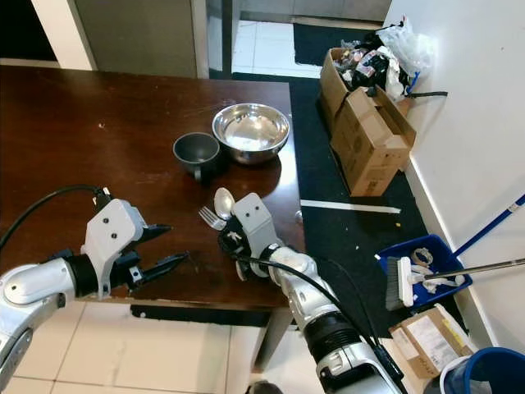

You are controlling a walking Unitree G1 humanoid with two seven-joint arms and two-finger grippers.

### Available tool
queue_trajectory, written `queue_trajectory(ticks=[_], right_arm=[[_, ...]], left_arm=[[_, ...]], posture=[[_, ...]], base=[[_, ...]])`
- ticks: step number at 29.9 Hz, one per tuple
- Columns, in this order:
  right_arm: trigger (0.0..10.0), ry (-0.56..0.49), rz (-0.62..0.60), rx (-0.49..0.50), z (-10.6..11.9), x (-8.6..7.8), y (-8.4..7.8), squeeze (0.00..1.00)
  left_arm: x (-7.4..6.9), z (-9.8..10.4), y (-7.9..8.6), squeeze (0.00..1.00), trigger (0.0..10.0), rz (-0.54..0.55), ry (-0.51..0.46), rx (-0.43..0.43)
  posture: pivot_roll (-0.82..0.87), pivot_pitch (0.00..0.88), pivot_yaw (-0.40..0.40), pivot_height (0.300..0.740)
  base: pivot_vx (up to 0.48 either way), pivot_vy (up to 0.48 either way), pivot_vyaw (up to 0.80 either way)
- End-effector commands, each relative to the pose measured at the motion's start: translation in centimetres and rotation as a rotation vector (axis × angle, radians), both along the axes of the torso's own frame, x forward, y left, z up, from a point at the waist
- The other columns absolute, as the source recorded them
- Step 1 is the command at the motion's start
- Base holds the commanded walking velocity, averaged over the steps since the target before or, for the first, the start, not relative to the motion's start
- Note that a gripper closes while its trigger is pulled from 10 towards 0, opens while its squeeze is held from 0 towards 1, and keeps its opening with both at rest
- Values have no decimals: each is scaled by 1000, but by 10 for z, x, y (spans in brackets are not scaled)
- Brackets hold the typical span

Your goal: Setting the table

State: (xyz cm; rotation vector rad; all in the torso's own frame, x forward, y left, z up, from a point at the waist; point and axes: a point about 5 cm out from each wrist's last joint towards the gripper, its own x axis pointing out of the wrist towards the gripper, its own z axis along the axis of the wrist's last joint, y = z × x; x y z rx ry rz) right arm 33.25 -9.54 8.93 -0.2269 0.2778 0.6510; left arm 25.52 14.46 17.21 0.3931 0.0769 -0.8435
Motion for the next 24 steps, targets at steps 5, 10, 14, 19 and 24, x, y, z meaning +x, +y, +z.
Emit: queue_trajectory(ticks=[5,10,14,19,24], right_arm=[[0,61,-22,-31,-16,-5,-10,0],[0,40,-48,10,-11,-2,-13,0],[0,1,-78,59,-1,2,-17,0],[10000,-150,-120,226,41,4,-26,0],[10000,-223,-92,331,69,-4,-29,0]], left_arm=[[-2,-4,0,0,10000,9,16,10],[1,-5,0,0,10000,21,17,9],[3,-5,-1,0,10000,28,12,8],[7,-4,0,0,10000,58,-1,0],[9,-5,-1,0,10000,58,-2,-2]], posture=[[-74,56,23,740],[-82,57,29,740],[-82,57,29,740],[-94,56,36,740],[-108,54,42,740]], base=[[0,0,0],[0,0,0],[0,0,0],[0,0,0],[0,0,0]])
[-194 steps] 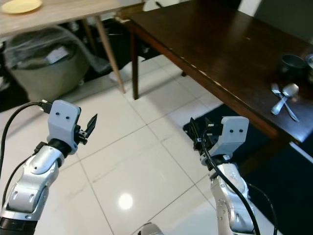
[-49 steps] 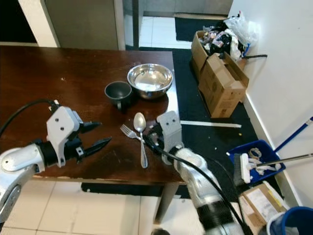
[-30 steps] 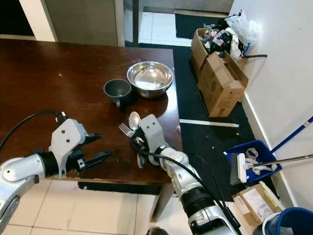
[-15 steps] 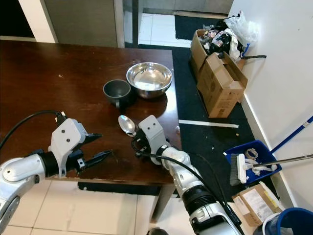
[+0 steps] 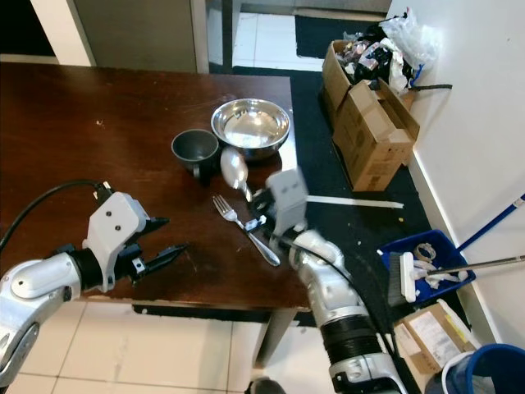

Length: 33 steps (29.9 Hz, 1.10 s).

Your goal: Setting the table

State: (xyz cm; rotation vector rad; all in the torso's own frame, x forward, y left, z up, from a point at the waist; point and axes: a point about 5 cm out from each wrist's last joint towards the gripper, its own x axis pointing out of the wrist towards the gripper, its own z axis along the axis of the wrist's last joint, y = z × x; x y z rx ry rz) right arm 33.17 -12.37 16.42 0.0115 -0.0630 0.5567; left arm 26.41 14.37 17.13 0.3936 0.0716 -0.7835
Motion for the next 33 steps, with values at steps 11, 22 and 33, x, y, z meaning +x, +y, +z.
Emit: queue_trajectory(ticks=[11,22,33], right_arm=[[10000,-1,-31,23,-3,-27,-5,0],[10000,-112,-460,131,5,-50,-51,0],[10000,-22,-261,57,-9,-76,-39,0]], left_arm=[[11,-4,1,0,10000,101,-40,-29],[18,-16,15,0,10000,479,-97,-143],[17,-27,23,0,10000,529,-104,-122]], posture=[[-117,44,41,740],[-144,37,48,740],[-174,36,53,740]], base=[[0,0,0],[0,0,0],[0,0,0]])
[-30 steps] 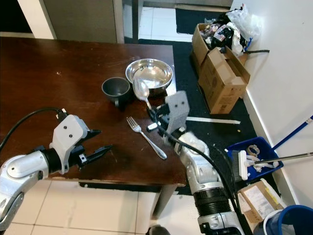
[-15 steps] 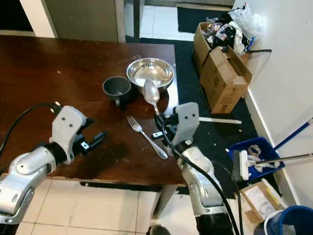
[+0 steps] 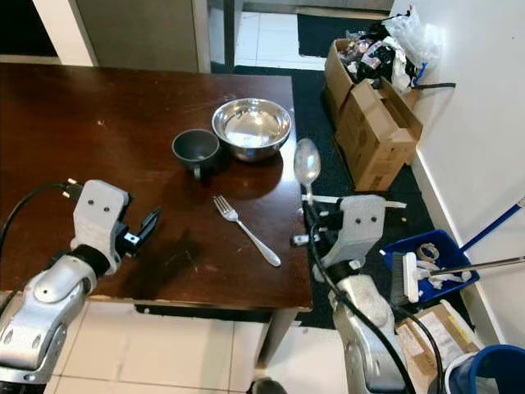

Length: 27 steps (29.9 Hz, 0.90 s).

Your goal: Setting the table

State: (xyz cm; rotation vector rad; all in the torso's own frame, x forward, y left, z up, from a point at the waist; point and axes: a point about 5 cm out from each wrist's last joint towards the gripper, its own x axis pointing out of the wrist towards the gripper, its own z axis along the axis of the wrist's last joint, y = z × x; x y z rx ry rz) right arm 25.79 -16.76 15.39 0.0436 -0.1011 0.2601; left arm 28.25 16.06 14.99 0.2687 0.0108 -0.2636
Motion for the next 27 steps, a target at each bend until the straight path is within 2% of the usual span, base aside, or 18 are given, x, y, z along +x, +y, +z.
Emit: queue_trajectory(ticks=[1,7,14,23,27], right_arm=[[10000,7,57,-1,0,-4,6,0],[10000,14,54,11,0,-1,7,0],[10000,11,34,3,2,5,2,0],[10000,8,25,40,3,8,5,0],[10000,11,35,65,2,7,8,0]], left_arm=[[-1,-6,8,0,10000,27,13,15],[-2,-6,14,0,10000,67,3,23],[-3,-7,8,0,10000,95,-13,4],[-3,-6,7,0,10000,100,-22,5],[-4,-5,8,0,10000,100,-21,9]], posture=[[-174,36,53,740],[-169,32,44,740],[-158,30,31,740],[-147,37,36,740],[-142,41,36,740]], base=[[0,0,0],[0,0,0],[0,0,0],[0,0,0],[-315,0,0]])
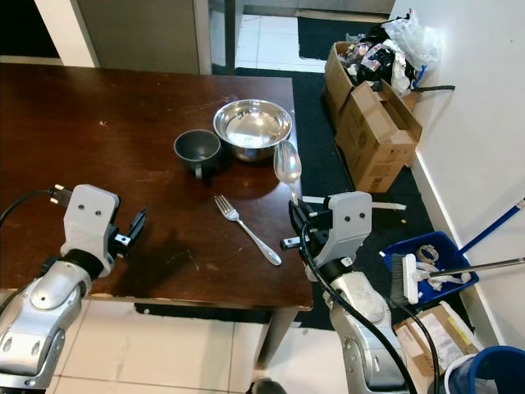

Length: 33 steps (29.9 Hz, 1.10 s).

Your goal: Setting the table

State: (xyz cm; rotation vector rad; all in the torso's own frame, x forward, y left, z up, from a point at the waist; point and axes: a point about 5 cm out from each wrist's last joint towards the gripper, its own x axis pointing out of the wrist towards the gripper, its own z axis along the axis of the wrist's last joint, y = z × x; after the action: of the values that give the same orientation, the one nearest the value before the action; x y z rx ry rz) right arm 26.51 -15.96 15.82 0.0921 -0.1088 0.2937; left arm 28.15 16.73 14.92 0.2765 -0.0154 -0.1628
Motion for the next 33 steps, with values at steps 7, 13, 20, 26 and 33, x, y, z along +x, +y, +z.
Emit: queue_trajectory(ticks=[7,13,20,26,33], right_arm=[[10000,15,10,40,-2,0,3,0],[10000,14,24,66,-2,3,5,0],[10000,12,34,89,0,2,8,0],[10000,15,36,88,-1,2,7,0],[10000,17,43,93,-1,2,8,0]], left_arm=[[-5,-3,3,0,10000,11,16,6],[-7,-3,5,0,10000,19,16,9],[-7,-2,3,0,10000,15,17,6],[-7,-2,3,0,10000,15,18,7],[-7,-2,3,0,10000,20,19,7]], posture=[[-121,45,34,740],[-111,45,35,740],[-117,49,38,740],[-114,52,38,740],[-112,51,36,740]], base=[[-393,0,0],[-408,0,0],[-403,0,0],[-406,0,0],[-406,0,0]])
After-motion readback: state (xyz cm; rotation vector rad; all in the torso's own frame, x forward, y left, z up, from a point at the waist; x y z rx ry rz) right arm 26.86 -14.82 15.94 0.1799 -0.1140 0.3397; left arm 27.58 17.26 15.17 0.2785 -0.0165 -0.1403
